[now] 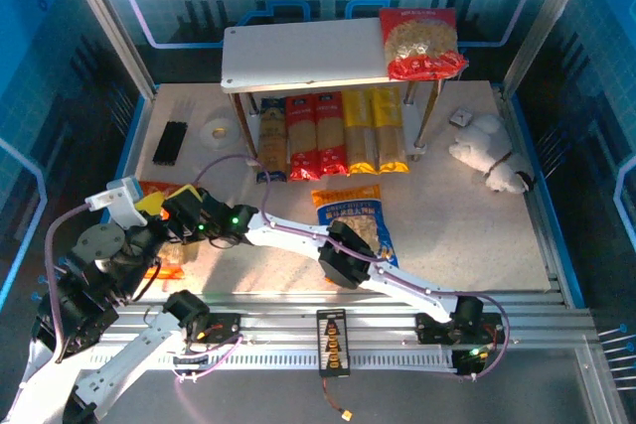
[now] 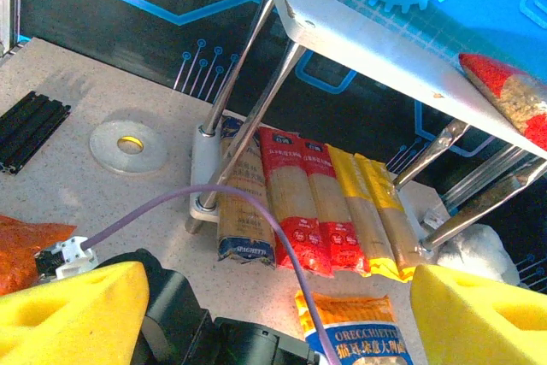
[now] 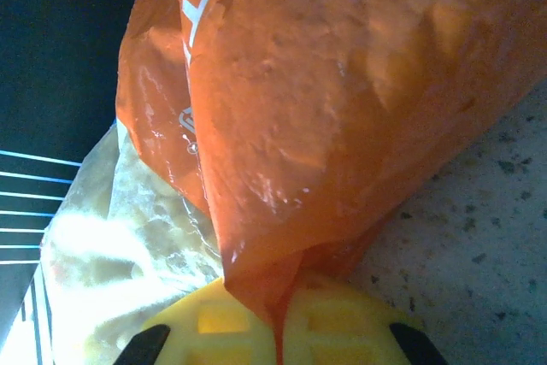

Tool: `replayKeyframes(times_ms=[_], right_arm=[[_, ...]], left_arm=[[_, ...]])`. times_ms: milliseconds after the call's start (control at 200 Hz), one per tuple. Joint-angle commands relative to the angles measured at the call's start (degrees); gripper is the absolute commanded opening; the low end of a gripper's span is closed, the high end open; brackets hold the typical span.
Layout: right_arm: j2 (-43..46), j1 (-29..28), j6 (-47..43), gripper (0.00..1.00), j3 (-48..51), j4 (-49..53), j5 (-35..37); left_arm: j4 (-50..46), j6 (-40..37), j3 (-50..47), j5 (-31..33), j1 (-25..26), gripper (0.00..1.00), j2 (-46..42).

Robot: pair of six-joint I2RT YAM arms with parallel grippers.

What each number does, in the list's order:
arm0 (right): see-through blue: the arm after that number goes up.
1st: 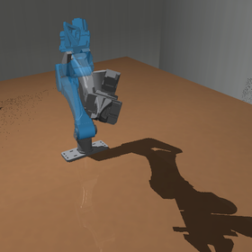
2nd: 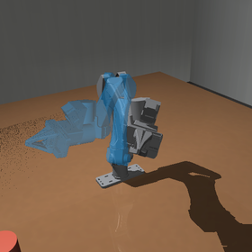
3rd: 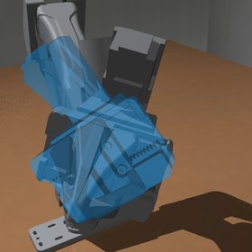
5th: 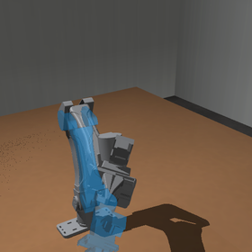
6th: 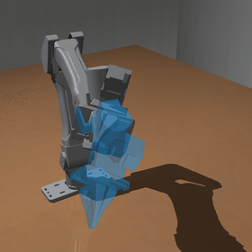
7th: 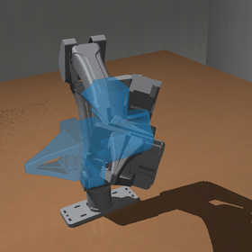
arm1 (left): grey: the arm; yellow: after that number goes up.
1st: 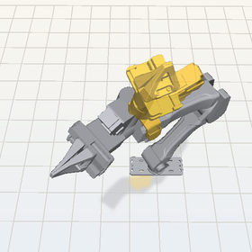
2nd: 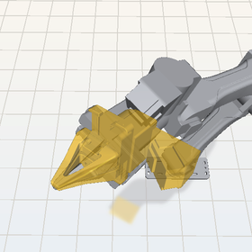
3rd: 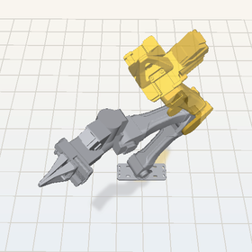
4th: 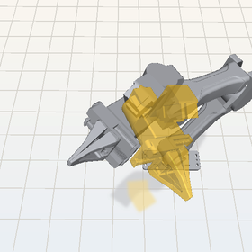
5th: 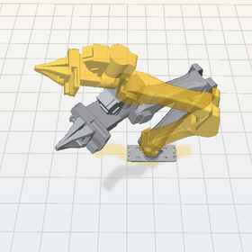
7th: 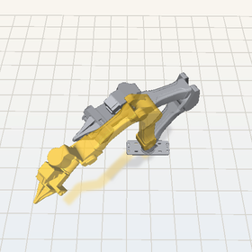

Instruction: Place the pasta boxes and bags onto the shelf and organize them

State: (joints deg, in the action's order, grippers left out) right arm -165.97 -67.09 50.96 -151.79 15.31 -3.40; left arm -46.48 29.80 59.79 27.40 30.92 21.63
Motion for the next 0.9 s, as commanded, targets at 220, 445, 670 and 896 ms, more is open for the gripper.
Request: replayKeyframes(times_ms=[220,445,670,896], right_arm=[[26.8,2.83,-4.61,0.0,42.14,-12.6,4.16],[40.63,5.75,-5.24,0.0,61.7,-16.41,4.26],[48.86,7.06,-5.17,0.0,74.22,-18.23,5.3],[56.25,7.65,-4.49,0.0,84.96,-19.8,8.76]], left_arm=[[-0.72,-1.29,-1.14,0.72,0.2,0.81,0.13],[1.0,-0.28,-3.29,-1.72,0.2,0.8,4.11],[2.71,0.39,-5.75,-5.49,0.26,0.78,10.0],[1.78,1.04,-8.52,-6.18,0.35,0.77,13.22]])
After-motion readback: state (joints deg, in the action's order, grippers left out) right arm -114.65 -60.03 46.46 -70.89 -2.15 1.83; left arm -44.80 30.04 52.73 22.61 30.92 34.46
